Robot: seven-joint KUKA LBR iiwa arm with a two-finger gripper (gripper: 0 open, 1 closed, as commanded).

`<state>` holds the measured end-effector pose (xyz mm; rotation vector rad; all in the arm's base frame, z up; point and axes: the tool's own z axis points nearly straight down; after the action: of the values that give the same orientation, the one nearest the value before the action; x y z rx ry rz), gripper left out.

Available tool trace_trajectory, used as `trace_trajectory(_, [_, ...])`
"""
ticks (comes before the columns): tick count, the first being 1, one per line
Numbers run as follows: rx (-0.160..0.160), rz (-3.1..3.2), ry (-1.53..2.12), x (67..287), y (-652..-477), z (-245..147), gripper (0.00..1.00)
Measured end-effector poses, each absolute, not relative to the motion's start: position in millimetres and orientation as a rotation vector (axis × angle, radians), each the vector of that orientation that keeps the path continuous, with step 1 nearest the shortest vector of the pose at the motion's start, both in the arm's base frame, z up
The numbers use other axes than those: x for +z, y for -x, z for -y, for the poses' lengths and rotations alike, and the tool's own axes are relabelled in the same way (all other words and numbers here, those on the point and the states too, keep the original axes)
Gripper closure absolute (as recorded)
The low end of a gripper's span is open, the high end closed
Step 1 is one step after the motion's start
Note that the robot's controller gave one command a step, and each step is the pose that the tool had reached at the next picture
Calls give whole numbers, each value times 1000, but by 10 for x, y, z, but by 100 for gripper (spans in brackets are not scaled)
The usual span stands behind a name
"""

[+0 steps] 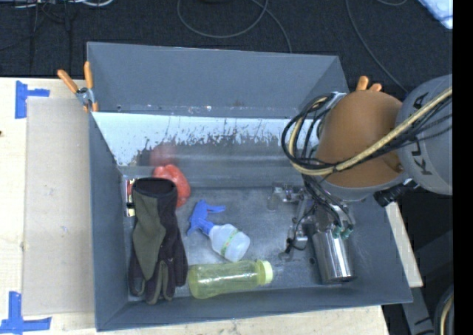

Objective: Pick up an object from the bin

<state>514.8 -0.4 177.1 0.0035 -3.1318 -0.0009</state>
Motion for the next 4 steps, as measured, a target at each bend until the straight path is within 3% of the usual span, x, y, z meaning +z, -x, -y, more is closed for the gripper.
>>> trace_trajectory(2, [-1,3135,-125,1776,-5173,-14,0])
trace_trajectory(3, [-1,3130,-196,1468,-5263,-405,0])
trace_trajectory(4, [-3,3130,-181,1175,-5172,-533,0])
